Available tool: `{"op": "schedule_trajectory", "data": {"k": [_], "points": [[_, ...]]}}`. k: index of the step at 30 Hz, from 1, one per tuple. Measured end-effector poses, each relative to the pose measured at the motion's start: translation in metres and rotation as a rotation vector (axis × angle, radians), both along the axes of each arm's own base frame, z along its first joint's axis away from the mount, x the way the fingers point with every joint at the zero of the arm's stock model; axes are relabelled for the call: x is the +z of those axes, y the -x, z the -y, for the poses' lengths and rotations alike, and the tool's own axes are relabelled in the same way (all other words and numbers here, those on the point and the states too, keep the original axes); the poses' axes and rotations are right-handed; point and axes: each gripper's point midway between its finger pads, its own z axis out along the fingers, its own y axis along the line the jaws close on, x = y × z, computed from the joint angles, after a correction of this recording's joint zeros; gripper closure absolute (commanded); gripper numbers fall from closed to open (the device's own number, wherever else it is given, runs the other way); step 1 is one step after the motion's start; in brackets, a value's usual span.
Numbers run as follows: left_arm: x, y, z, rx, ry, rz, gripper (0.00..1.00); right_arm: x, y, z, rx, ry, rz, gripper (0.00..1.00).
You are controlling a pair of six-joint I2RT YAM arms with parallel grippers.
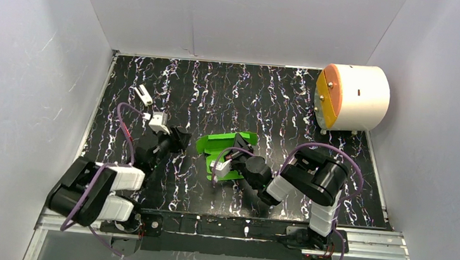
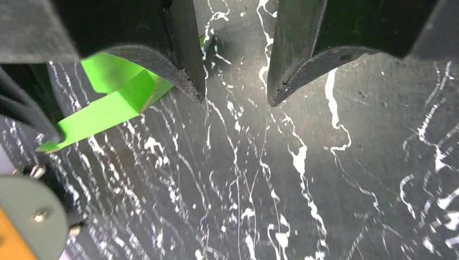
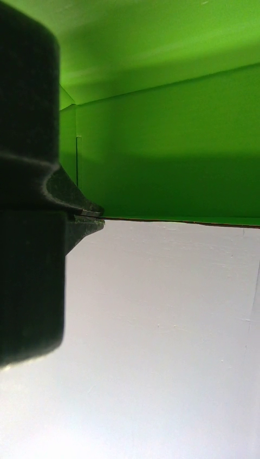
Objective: Fold the paper box
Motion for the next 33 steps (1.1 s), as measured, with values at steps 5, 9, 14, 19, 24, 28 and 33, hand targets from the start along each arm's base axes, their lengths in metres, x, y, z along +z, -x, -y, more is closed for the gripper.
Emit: {"op": "schedule_trajectory", "data": {"k": [5, 9, 14, 19, 24, 28, 33], "points": [[-0.030, 0.001, 0.010, -0.071, -0.019, -0.101, 0.55, 0.004, 0.001, -0.001, 0.007, -0.007, 0.003, 1.00], [-0.040, 0.004, 0.021, -0.138, -0.019, -0.138, 0.55, 0.005, 0.001, -0.002, 0.014, -0.009, 0.004, 1.00], [-0.037, 0.008, 0.035, -0.227, -0.003, -0.140, 0.56, 0.005, 0.001, -0.002, 0.014, -0.009, 0.003, 1.00], [-0.036, 0.014, 0.043, -0.286, 0.008, -0.140, 0.58, 0.005, 0.001, -0.002, 0.012, -0.008, 0.003, 1.00], [-0.035, 0.020, 0.051, -0.333, 0.009, -0.136, 0.60, 0.004, 0.000, -0.002, 0.013, -0.007, 0.003, 1.00], [-0.033, 0.026, 0.061, -0.376, 0.003, -0.126, 0.60, 0.004, 0.000, -0.001, 0.013, -0.004, 0.004, 1.00], [-0.033, 0.033, 0.070, -0.412, -0.004, -0.123, 0.60, 0.004, 0.000, -0.001, 0.012, -0.001, 0.004, 1.00]]}}
